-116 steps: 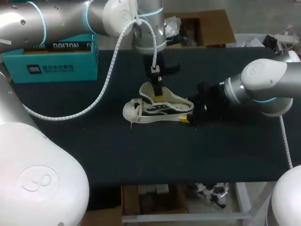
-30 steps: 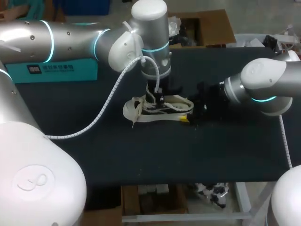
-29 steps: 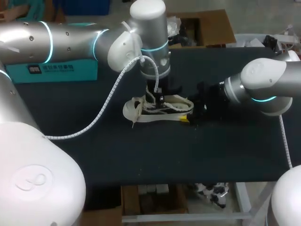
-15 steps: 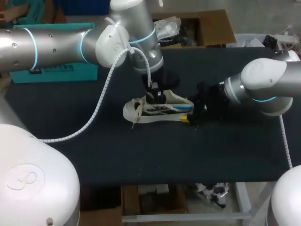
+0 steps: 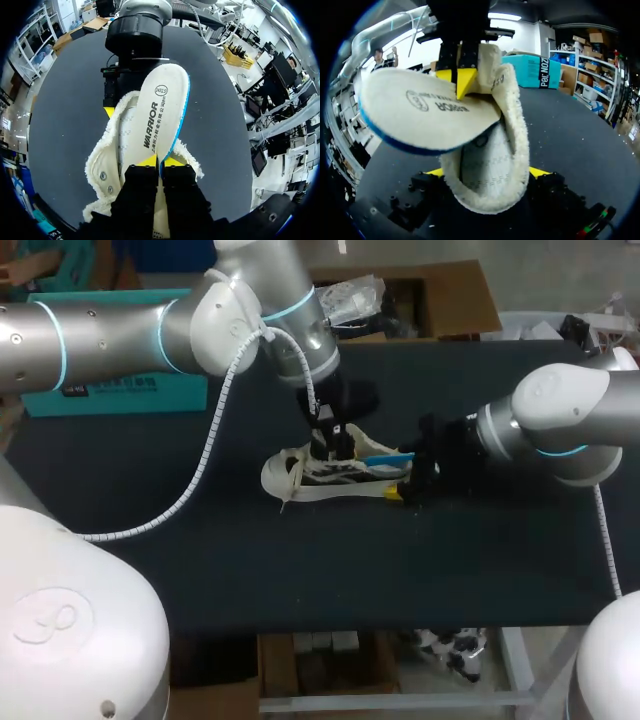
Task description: Open the shoe tongue, take the insole out of the shoe, put the insole back into the shoe, and pack the shoe into the shoebox
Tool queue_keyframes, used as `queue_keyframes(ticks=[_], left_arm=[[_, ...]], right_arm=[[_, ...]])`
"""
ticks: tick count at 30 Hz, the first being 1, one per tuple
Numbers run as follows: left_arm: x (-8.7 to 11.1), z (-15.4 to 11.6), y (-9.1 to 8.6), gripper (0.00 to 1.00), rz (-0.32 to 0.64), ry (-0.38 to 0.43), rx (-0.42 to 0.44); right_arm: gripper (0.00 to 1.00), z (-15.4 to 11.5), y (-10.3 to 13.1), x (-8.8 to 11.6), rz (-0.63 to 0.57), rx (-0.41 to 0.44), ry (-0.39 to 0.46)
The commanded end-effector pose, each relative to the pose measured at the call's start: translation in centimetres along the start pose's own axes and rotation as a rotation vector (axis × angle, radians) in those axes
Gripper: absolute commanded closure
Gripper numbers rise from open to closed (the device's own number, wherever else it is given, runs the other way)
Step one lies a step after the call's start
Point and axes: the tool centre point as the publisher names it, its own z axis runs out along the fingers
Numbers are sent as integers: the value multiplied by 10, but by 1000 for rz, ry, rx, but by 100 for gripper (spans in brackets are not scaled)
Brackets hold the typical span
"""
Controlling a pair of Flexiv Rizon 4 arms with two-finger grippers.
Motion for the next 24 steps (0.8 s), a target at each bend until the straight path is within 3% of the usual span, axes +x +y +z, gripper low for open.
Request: queue_keyframes(ticks=[1,8,9,10,12,14,24], left_arm=[[-2,-9,-1,100,-14,8,26],[-1,-4,-4,99,-31,5,10],[-2,-2,-4,81,-40,-3,-1],[-2,-2,-4,70,-42,-4,-2],[-2,-1,-4,55,-43,-2,-4],[1,-1,-3,50,-43,-8,-3],[26,-8,-22,51,-5,-128,6]], right_arm=[[100,2,-3,-1,-1,-4,1],[100,2,-3,-1,-1,-4,1],[100,2,-3,-1,-1,-4,1],[100,2,-3,-1,-1,-4,1],[100,2,-3,-1,-1,-4,1],[100,2,-3,-1,-1,-4,1],[100,2,-3,-1,-1,-4,1]])
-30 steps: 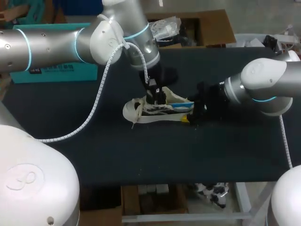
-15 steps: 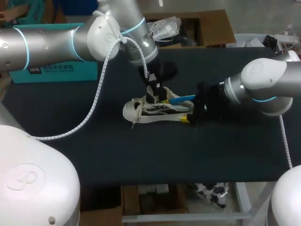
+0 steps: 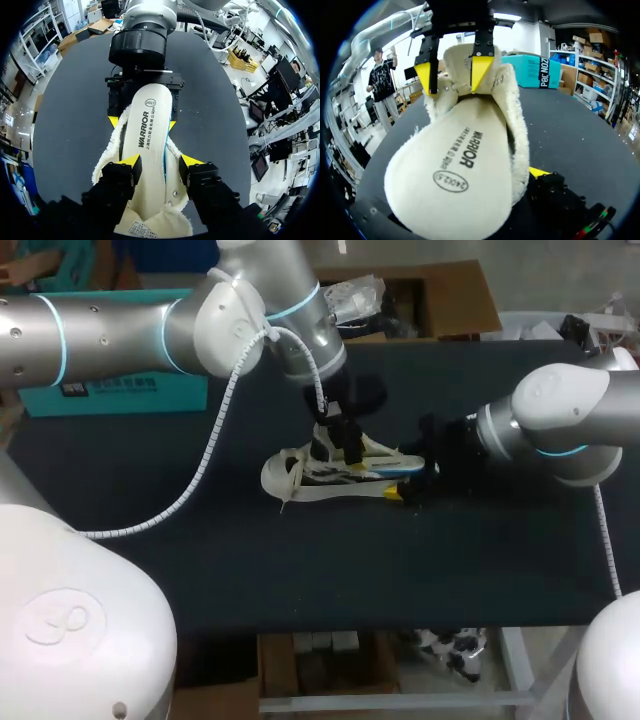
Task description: Open the shoe tongue, take the insole out of the shoe, put the insole back into the shoe, and pack the shoe into the shoebox
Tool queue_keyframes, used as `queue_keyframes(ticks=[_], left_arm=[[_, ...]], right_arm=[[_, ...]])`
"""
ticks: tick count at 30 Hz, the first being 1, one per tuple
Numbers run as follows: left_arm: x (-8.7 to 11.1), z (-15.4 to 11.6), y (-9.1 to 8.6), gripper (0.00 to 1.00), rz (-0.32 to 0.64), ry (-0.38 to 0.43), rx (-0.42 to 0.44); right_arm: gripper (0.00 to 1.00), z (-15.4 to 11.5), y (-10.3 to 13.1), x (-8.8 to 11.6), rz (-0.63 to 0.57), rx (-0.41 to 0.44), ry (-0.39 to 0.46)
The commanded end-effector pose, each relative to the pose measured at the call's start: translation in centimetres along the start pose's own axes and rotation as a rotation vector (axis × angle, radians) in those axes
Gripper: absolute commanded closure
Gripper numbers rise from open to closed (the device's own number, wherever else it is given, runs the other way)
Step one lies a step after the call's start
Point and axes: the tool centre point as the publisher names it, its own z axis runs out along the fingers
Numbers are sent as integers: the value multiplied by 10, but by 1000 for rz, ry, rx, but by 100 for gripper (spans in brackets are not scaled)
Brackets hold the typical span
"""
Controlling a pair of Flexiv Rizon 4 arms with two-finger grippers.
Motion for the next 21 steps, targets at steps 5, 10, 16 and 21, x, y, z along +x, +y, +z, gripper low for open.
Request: queue_keyframes(ticks=[5,10,16,21], left_arm=[[26,5,-18,53,26,-161,-25],[24,11,-24,53,45,-199,-28],[17,23,-32,53,46,-245,-43],[8,31,-38,53,50,-257,-48]], right_arm=[[100,2,-3,-1,-1,-4,1],[100,2,-3,-1,-1,-4,1],[100,2,-3,-1,-1,-4,1],[100,2,-3,-1,-1,-4,1]])
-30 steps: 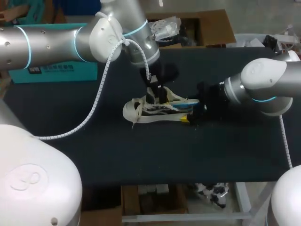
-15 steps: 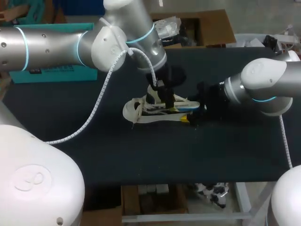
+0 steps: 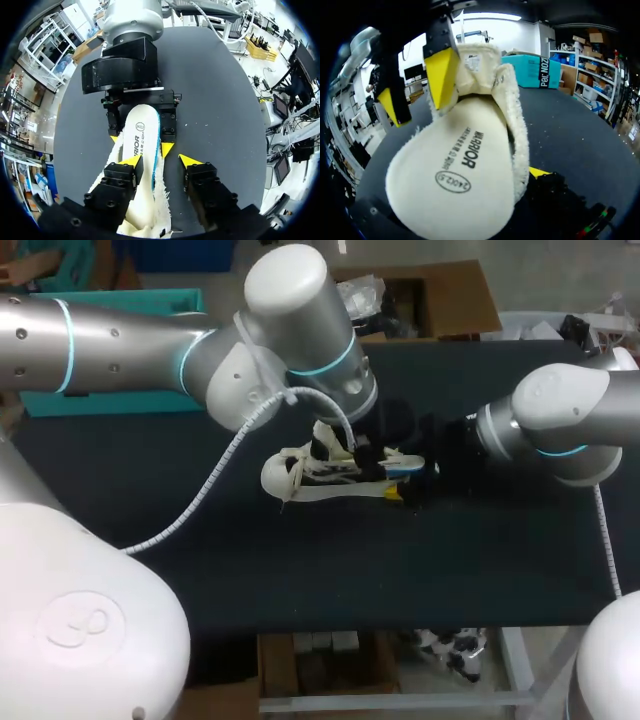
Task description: Open the shoe tongue, take the insole out of the shoe, put the insole back into the shoe, and pack the shoe into the shoebox
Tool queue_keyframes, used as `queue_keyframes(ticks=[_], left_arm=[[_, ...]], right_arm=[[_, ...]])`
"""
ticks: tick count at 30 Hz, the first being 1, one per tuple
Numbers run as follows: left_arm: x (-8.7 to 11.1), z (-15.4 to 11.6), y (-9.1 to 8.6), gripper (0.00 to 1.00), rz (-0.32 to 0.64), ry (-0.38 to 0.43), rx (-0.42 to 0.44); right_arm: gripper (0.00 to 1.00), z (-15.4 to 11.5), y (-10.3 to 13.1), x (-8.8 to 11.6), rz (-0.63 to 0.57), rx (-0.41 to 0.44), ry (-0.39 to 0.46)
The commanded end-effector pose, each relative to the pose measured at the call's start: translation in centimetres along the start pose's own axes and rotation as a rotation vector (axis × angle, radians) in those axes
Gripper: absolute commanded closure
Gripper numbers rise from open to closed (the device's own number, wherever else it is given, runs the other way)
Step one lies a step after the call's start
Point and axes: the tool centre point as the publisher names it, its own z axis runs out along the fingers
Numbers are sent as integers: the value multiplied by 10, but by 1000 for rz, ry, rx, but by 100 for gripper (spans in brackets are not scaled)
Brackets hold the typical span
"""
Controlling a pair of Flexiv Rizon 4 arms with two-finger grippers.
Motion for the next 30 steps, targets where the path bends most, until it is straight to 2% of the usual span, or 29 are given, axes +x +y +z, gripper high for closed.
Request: queue_keyframes(ticks=[1,9,16,20,30], left_arm=[[-5,16,-9,54,-1,-7,-12],[-12,31,-13,54,-7,-8,-25],[-21,34,-15,55,-31,-21,-31],[-26,32,-16,58,-50,-26,-23],[-30,23,-15,75,-66,-30,-6]], right_arm=[[100,2,-3,-1,-1,-4,1],[100,2,-3,-1,-1,-4,1],[100,2,-3,-1,-1,-4,1],[100,2,-3,-1,-1,-4,1],[100,2,-3,-1,-1,-4,1]])
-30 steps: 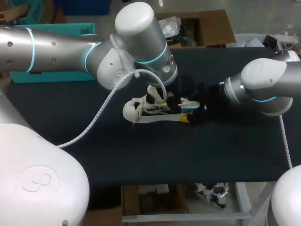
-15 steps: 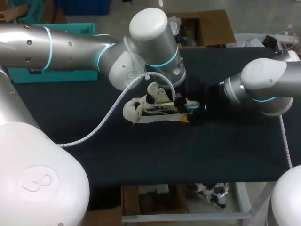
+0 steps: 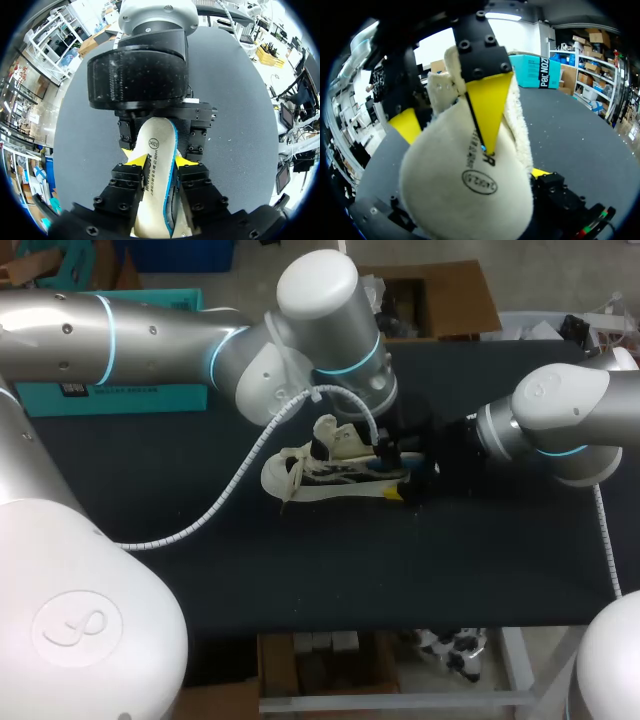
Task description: Open the shoe tongue, take the insole out of the shoe, put the insole back into the shoe, and pack the shoe into the shoebox
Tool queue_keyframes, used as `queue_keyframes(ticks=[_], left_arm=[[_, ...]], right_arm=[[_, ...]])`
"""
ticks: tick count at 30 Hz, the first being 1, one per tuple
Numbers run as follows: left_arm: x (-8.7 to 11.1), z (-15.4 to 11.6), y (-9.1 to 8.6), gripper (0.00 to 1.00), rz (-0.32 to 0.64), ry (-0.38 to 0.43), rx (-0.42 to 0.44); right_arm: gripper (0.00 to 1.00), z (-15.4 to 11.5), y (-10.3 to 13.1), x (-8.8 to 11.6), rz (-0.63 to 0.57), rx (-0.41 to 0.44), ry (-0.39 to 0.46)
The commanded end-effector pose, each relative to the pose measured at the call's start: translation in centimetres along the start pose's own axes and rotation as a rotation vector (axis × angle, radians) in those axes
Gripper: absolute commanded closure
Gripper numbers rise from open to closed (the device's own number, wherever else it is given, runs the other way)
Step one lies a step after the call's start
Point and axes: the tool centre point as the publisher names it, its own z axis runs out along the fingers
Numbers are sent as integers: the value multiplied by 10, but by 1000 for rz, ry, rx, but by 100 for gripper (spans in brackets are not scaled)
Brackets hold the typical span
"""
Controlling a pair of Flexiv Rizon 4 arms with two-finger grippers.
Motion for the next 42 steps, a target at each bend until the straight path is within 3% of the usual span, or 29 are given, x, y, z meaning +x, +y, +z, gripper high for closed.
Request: queue_keyframes(ticks=[1,7,10,18,26,35,36,38,42], left_arm=[[0,-4,2,75,-8,-13,1],[-6,-8,5,78,-22,-27,-4],[-6,-12,7,100,-25,-29,-1],[2,-26,12,100,-3,-17,32],[8,-52,19,100,38,90,154],[14,-88,7,100,63,156,276],[15,-91,4,100,67,164,287],[15,-98,-2,100,70,183,318],[18,-110,-13,100,72,228,392]], right_arm=[[100,2,-3,-1,-1,-4,1],[100,2,-3,-1,-1,-4,1],[100,2,-3,-1,-1,-4,1],[100,2,-3,-1,-1,-4,1],[100,2,-3,-1,-1,-4,1],[100,-3,-1,-4,-13,17,-1],[70,-3,-1,-5,-14,18,0],[0,-5,-1,-6,-21,14,1],[0,-11,-5,-5,-19,3,-11]])
